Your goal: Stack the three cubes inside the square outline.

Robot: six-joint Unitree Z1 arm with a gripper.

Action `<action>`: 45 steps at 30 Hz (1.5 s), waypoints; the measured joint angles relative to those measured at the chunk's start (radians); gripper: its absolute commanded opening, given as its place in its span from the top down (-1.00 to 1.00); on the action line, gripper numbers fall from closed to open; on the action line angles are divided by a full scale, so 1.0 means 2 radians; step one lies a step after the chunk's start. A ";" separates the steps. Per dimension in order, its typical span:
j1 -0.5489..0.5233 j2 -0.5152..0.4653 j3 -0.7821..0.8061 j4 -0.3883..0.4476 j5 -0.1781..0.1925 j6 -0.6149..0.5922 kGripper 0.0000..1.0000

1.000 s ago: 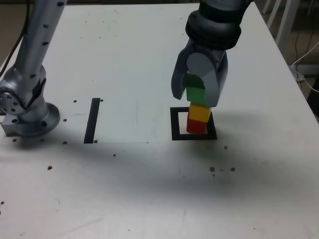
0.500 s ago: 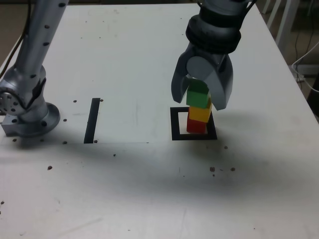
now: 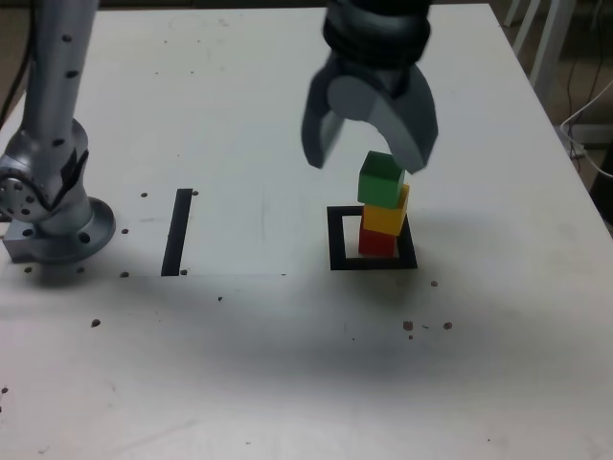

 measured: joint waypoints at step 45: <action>0.020 -0.250 0.452 -0.144 -0.044 -0.121 -1.00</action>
